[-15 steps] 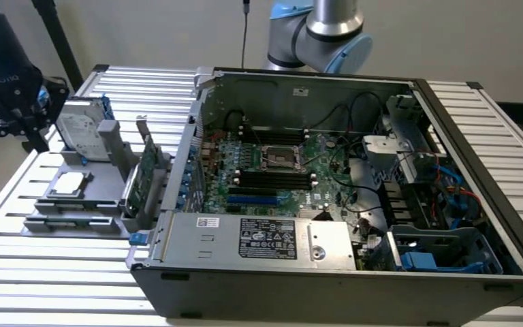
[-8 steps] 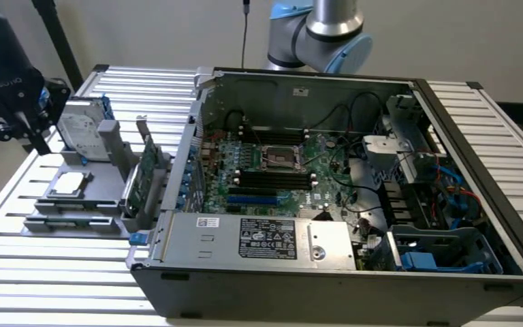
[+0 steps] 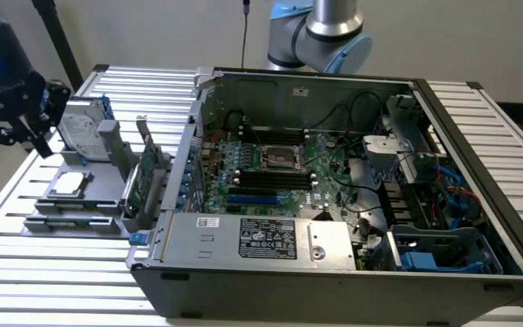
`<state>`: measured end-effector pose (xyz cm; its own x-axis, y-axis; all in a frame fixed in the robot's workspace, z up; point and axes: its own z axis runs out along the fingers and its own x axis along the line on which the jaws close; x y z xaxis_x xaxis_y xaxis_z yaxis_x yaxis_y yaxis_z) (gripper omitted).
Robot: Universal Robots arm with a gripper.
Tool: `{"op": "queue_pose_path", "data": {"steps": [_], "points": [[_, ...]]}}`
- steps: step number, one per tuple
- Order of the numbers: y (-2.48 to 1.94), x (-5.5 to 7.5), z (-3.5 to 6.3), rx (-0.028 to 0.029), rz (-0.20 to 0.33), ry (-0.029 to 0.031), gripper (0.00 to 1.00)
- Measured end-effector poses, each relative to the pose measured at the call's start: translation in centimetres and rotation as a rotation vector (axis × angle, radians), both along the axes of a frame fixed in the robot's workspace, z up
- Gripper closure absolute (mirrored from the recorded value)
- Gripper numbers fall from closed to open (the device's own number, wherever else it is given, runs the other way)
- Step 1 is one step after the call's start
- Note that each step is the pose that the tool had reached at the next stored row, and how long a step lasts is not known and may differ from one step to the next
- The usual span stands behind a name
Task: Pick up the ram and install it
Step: 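Pick up the ram and move it above insertion slot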
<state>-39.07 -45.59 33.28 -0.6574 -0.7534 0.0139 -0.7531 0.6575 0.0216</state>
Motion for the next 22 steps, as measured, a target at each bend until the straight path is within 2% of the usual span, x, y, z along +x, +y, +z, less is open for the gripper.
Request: {"op": "queue_pose_path", "data": {"steps": [12, 22], "points": [[0.0, 0.0, -0.69, 0.0, 0.219, 0.0001, 0.89], [0.0, 0.0, -0.82, 0.0001, 0.4, -0.0001, 0.89]]}}
